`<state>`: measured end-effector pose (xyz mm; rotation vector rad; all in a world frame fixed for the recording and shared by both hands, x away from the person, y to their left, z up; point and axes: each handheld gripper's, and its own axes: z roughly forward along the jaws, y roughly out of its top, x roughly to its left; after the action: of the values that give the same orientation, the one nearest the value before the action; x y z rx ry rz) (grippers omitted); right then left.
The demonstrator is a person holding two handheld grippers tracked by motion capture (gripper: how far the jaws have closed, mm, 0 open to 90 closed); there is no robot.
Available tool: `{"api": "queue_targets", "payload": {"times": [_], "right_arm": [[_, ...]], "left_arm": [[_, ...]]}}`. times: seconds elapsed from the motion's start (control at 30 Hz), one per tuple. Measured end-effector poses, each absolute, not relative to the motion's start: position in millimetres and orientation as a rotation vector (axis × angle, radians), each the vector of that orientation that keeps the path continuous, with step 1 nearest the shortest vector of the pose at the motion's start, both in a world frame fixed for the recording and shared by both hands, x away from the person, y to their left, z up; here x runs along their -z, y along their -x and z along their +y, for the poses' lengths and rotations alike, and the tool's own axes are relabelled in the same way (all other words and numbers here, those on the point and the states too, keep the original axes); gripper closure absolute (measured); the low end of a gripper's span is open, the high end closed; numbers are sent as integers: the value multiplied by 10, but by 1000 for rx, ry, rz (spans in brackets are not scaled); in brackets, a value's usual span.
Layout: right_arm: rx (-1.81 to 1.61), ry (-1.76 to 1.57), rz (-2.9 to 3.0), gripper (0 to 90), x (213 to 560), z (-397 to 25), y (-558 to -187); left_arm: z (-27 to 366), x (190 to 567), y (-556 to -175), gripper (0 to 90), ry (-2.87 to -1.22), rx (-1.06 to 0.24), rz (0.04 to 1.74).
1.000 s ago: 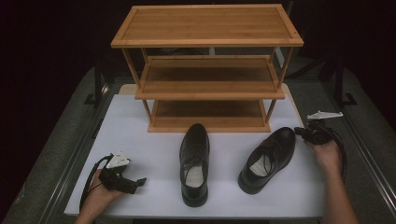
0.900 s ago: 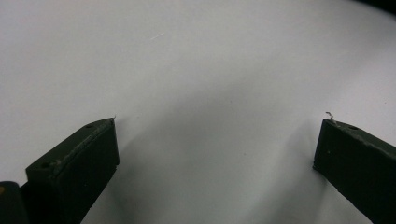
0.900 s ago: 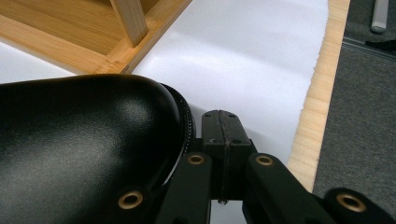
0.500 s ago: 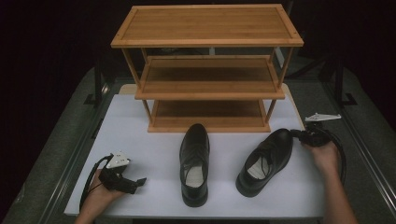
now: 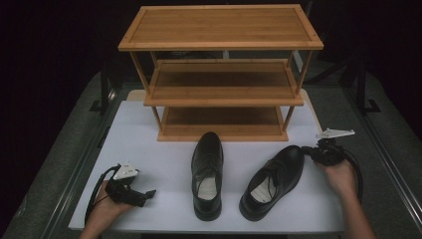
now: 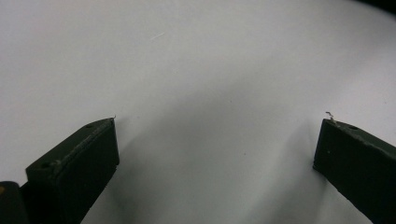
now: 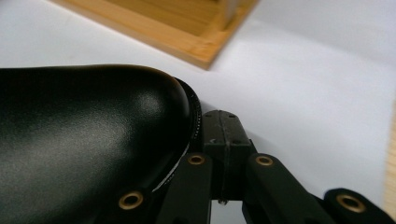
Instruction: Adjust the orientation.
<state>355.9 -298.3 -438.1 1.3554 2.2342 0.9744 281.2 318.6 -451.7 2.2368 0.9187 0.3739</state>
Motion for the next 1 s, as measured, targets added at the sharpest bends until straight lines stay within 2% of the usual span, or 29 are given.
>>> {"api": "queue_targets", "payload": {"times": [0.3, 0.67, 1.0], "right_arm": [[-947, -1356, 2216, 899, 4362, -2938, -3463], [-1091, -1336, 2157, 899, 4236, -2974, -2847], [-1160, -1275, 2226, 900, 4326, -2814, -2401]], "left_arm": [[3186, 4517, -2813, 0, -2237, -373, 919], [3185, 4517, -2812, 0, -2238, -374, 919], [3185, 4517, -2812, 0, -2238, -374, 919]]}}
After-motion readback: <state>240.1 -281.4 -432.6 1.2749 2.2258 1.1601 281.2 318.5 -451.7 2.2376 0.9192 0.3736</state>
